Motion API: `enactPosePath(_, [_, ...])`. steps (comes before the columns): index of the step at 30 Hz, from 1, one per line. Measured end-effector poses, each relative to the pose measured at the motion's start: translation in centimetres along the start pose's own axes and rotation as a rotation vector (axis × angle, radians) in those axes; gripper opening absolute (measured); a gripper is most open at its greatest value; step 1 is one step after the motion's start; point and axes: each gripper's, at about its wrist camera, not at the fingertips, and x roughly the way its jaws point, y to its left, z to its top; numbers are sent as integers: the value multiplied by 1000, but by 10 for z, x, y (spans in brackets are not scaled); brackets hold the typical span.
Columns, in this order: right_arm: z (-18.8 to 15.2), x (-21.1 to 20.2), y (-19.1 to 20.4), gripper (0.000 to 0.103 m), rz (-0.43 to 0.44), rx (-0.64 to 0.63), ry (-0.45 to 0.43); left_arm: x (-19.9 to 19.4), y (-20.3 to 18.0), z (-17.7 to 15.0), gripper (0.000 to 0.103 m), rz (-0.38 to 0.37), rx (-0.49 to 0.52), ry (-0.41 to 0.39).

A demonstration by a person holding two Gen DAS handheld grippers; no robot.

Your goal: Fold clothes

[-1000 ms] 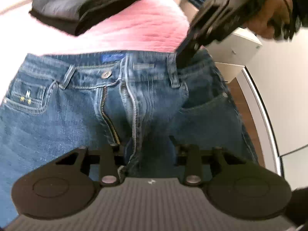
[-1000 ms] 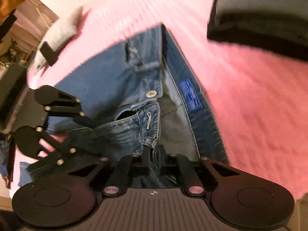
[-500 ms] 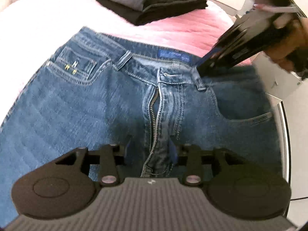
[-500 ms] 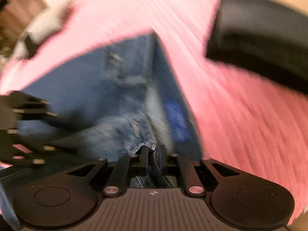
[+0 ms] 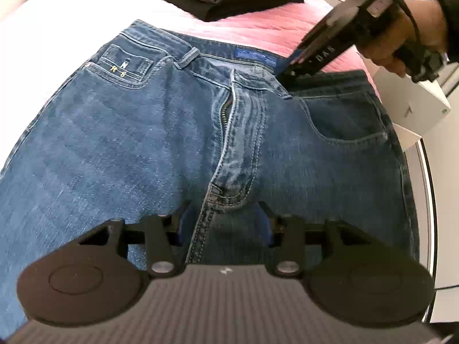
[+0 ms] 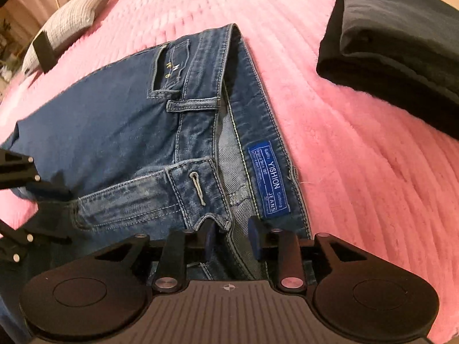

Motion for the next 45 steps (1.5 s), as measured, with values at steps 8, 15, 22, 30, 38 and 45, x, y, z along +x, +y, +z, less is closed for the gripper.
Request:
enactPosePath(8, [-16,-25,27,80,-197,-48,9,-43,10,-18,44,87,-81,-20])
enactPosePath(15, [-39,-52,82,80,-297,-140,-24,-113,20,-99,48,232,-160,21])
enactPosePath(22, [-38,-55,198,80,-154,-184,-71,-187,47,-221,51,427,-165,121])
enactPosePath(30, [-32,-12,381,80,7,-412,-72,-246,147,-353,51,646,-117,187])
enactPosePath(38, [-30,44,509,80,17,-479,-62,-229,257,-432,23,678,74,316])
enactPosePath(45, [-27,55,542,80,1,-503,-40,-311,344,-411,32,883,-158,80])
